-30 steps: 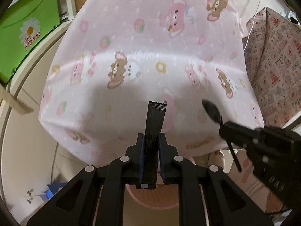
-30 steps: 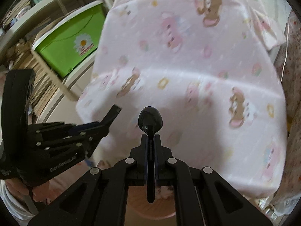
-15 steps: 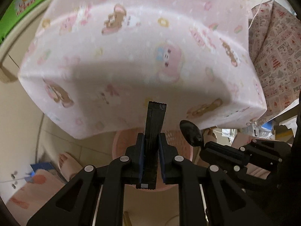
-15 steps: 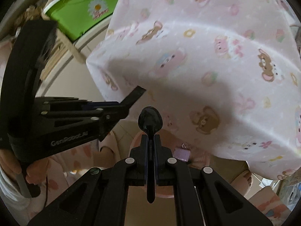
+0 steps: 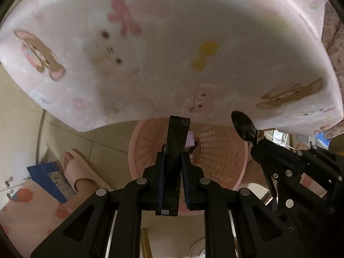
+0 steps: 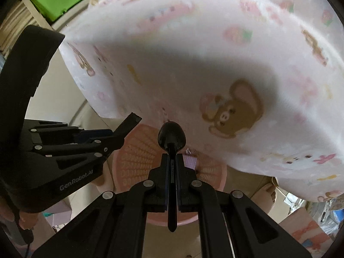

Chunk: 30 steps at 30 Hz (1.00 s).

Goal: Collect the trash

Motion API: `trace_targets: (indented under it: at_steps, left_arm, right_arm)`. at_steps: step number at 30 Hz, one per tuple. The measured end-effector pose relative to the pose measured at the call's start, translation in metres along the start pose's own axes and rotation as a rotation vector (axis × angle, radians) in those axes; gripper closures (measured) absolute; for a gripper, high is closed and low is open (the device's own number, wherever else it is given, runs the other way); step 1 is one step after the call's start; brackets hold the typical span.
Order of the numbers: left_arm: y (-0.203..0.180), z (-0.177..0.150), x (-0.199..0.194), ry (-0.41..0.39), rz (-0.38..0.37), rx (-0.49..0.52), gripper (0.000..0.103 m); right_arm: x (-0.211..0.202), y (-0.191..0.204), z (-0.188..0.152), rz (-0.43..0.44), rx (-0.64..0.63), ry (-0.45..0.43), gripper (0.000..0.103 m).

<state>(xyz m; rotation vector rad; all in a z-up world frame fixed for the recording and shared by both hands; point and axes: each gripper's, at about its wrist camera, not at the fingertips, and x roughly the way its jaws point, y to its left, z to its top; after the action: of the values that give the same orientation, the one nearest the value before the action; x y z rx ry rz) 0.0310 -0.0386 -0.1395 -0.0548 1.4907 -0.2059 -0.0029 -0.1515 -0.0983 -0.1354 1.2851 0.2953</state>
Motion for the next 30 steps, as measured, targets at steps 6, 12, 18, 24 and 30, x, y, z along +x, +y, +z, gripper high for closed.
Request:
trace_targets:
  at_steps: [6, 12, 18, 24, 30]
  left_arm:
    - [0.010, -0.005, 0.019, 0.040, 0.031, -0.028, 0.086]
    - [0.012, -0.007, 0.026, 0.054, 0.034, -0.035, 0.087]
    - [0.015, -0.005, 0.021, 0.033, 0.047, -0.054, 0.071]
    - [0.017, -0.003, 0.007, -0.018, 0.103, -0.058, 0.052]
    - [0.021, 0.000, -0.031, -0.126, 0.114, -0.058, 0.040]
  right_arm:
    - [0.016, -0.003, -0.003, -0.014, -0.006, 0.014, 0.097]
    - [0.025, -0.006, 0.000, -0.026, 0.006, 0.022, 0.097]
    - [0.023, -0.018, 0.002, -0.011, 0.062, 0.030, 0.088]
    - [0.019, -0.024, 0.002, -0.029, 0.078, 0.025, 0.072]
    - [-0.008, -0.017, 0.003, -0.103, 0.030, -0.057, 0.044]
